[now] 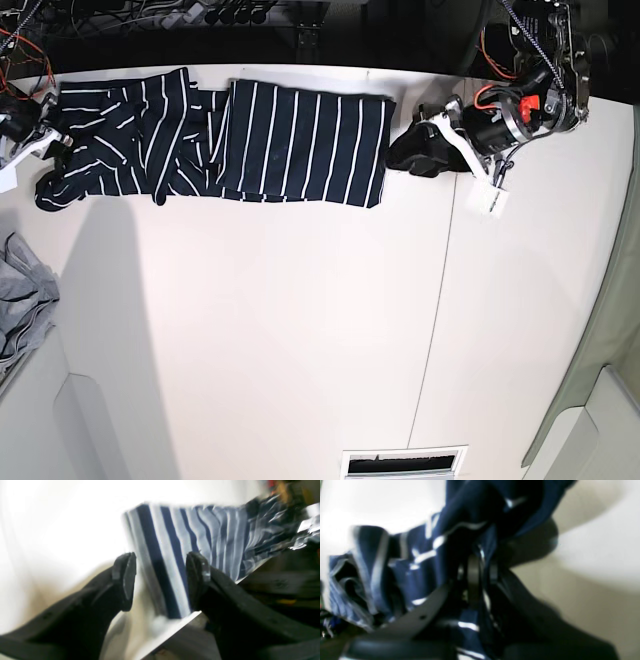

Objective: Layout the t-shirt on the table in an organized manner, then fold the t-shirt properly
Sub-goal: 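Grasp the other band end with the right gripper and fold it over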

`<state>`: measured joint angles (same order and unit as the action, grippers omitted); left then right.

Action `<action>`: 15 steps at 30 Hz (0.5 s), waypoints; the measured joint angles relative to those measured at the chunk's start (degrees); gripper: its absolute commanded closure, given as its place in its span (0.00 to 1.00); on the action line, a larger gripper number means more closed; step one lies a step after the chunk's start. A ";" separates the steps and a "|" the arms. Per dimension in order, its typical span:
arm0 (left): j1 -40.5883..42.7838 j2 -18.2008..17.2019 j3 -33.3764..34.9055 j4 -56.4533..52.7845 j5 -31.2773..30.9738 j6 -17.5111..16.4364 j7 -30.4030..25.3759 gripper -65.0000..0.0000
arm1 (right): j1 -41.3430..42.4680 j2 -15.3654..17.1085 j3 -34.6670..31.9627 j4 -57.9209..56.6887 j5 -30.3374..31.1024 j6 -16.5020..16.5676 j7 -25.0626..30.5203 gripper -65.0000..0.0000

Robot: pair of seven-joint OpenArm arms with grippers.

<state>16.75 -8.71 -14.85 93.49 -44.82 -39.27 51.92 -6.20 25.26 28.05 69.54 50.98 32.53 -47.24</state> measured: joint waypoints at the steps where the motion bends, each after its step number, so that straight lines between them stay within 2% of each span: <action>1: 1.05 -0.66 -0.11 -0.11 1.36 -0.02 -1.73 0.47 | 0.02 -0.02 0.00 1.75 1.05 0.15 -0.61 1.00; 7: 2.43 -1.09 0.04 -6.12 3.82 0.00 -5.09 0.47 | 0.15 -2.03 0.00 12.83 3.61 0.33 -2.56 1.00; 11: 2.12 -1.11 -0.09 -11.50 2.78 -1.20 -11.06 0.47 | 0.09 -6.80 0.02 19.52 3.76 0.33 -3.41 1.00; 15: 0.68 -1.11 -0.11 -14.97 1.86 -1.81 -11.91 0.47 | 0.15 -12.07 -2.99 22.69 3.89 0.42 -3.23 1.00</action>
<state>17.43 -9.82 -14.96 78.52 -42.96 -41.08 40.01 -6.04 13.19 25.06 92.23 54.87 32.95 -50.48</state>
